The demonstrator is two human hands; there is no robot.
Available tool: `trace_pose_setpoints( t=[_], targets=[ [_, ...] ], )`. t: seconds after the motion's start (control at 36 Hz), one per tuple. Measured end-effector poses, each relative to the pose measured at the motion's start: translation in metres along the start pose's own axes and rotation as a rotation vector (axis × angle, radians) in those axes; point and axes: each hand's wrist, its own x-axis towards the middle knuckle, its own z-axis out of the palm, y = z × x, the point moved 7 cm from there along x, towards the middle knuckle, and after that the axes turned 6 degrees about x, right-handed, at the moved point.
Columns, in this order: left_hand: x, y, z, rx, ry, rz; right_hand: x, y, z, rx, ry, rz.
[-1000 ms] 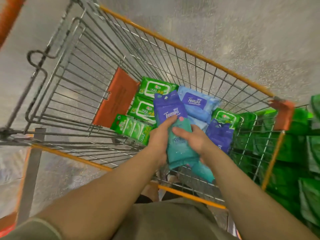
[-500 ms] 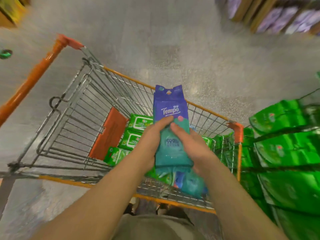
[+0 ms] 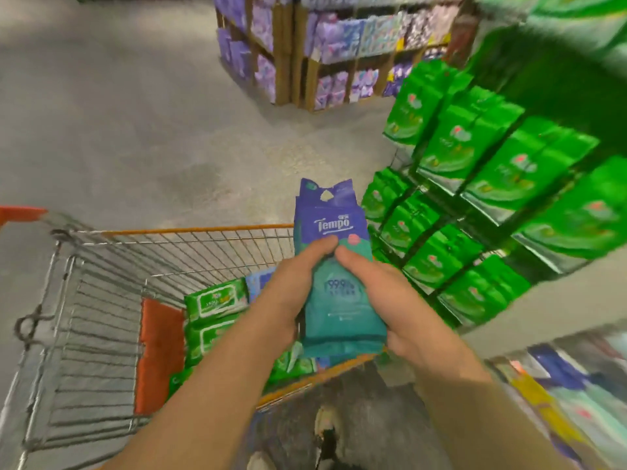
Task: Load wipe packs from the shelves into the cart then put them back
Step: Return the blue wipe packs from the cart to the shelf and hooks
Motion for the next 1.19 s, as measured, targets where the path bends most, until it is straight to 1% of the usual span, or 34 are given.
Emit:
trace_pose_setpoints(
  t=[0.17, 0.39, 0.58, 0.67, 0.69, 0.81, 0.83, 0.89, 0.94, 0.97, 1.03, 1.08, 1.19],
  targets=[
    [-0.027, -0.015, 0.070, 0.114, -0.168, 0.008, -0.064, -0.022, -0.050, 0.081, 0.153, -0.119],
    [-0.074, -0.057, 0.175, 0.261, -0.378, 0.012, -0.166, -0.036, -0.130, 0.251, 0.266, -0.284],
    [-0.126, -0.130, 0.273, 0.364, -0.533, -0.019, -0.265, -0.027, -0.223, 0.315, 0.331, -0.414],
    [-0.150, -0.170, 0.315, 0.412, -0.602, -0.031, -0.314, -0.018, -0.267, 0.330, 0.412, -0.446],
    [-0.156, -0.184, 0.330, 0.411, -0.647, -0.035, -0.330, -0.013, -0.282, 0.338, 0.437, -0.454],
    [-0.178, -0.237, 0.386, 0.505, -0.705, -0.050, -0.390, -0.003, -0.326, 0.360, 0.479, -0.506],
    [-0.180, -0.249, 0.395, 0.535, -0.691, -0.016, -0.406, -0.003, -0.332, 0.357, 0.495, -0.510],
    [-0.183, -0.274, 0.418, 0.578, -0.732, 0.021, -0.435, -0.001, -0.347, 0.348, 0.511, -0.530],
    [-0.199, -0.293, 0.439, 0.618, -0.779, -0.040, -0.459, 0.007, -0.371, 0.357, 0.537, -0.540],
    [-0.205, -0.298, 0.447, 0.656, -0.785, -0.031, -0.468, 0.011, -0.383, 0.349, 0.560, -0.538],
    [-0.209, -0.302, 0.459, 0.727, -0.791, 0.055, -0.490, 0.018, -0.404, 0.346, 0.618, -0.568],
    [-0.215, -0.318, 0.477, 0.736, -0.837, 0.062, -0.505, 0.019, -0.418, 0.368, 0.663, -0.571],
    [-0.224, -0.333, 0.506, 0.723, -0.873, 0.067, -0.520, 0.021, -0.442, 0.446, 0.734, -0.563]
  ],
)
